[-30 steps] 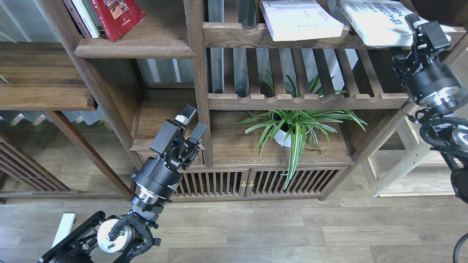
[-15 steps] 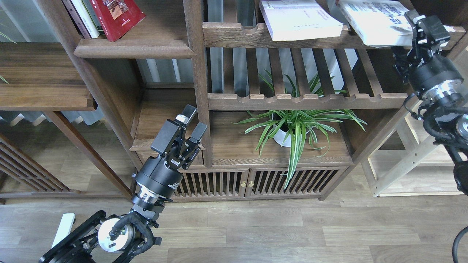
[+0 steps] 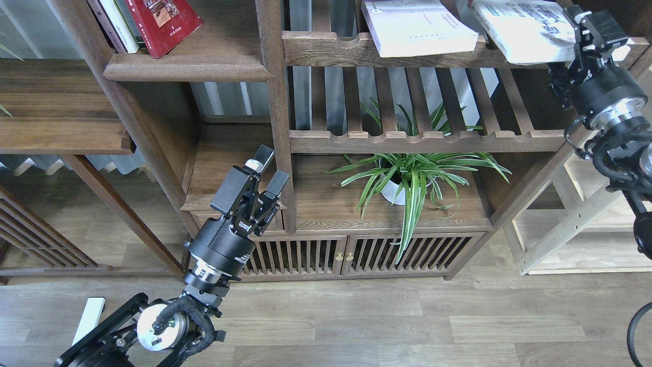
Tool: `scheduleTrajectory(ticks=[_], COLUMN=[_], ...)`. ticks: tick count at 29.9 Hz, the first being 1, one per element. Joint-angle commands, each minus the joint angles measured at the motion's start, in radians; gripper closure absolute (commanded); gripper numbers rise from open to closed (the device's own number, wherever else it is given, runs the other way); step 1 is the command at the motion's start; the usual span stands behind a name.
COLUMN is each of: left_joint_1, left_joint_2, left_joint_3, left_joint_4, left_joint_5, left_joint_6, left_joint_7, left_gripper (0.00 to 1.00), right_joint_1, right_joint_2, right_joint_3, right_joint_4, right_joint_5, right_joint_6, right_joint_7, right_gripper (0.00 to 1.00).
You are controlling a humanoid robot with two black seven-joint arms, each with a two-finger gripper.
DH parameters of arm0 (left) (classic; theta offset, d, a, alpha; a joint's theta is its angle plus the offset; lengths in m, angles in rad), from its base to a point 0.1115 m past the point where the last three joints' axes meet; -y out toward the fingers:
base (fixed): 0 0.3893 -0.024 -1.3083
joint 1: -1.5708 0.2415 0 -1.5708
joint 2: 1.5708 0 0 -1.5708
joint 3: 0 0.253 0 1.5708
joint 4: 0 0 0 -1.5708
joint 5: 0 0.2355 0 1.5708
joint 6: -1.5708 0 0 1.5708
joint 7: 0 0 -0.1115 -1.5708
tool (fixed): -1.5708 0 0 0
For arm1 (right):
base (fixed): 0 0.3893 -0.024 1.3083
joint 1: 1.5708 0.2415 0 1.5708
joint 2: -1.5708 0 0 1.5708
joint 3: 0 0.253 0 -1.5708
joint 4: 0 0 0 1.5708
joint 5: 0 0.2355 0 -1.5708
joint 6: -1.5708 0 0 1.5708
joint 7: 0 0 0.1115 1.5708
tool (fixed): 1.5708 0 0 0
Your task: Organize books on shelf
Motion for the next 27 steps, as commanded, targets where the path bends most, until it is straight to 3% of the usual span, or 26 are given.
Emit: scheduleTrajectory(ticks=[1,4,10,15,27], left_joint_1=[0.000,0.000,0.000,0.000,0.000], left_joint_2=[-0.001,-0.001,0.001,-0.001,0.005], left_joint_3=[0.001,0.001,0.001,0.002,0.001], left_joint_4=[0.000,0.000,0.000,0.000,0.000], left_joint_5=[0.003,0.003,0.004,0.004,0.004], left_joint_6=[0.000,0.000,0.000,0.000,0.000], left_joint_7=[0.000,0.000,0.000,0.000,-0.002], left_gripper=[0.02,0.02,0.02,0.02,0.02], right_joint_1=[0.002,0.003,0.007,0.010,0.017], right_joint_2=[0.000,0.000,0.001,0.001,0.032], right_joint_3=[0.001,0.002,0.007,0.010,0.021], right_joint_4=[0.000,-0.006,-0.014,-0.014,-0.023], right_joint_5=[0.000,-0.002,-0.002,-0.002,-0.005], right_joint_6=[-0.024,-0.024,-0.026,-0.024,-0.017], right_joint_7=[0.000,0.000,0.000,0.001,0.006], right_gripper=[0.19,0.28,0.28,0.36,0.63])
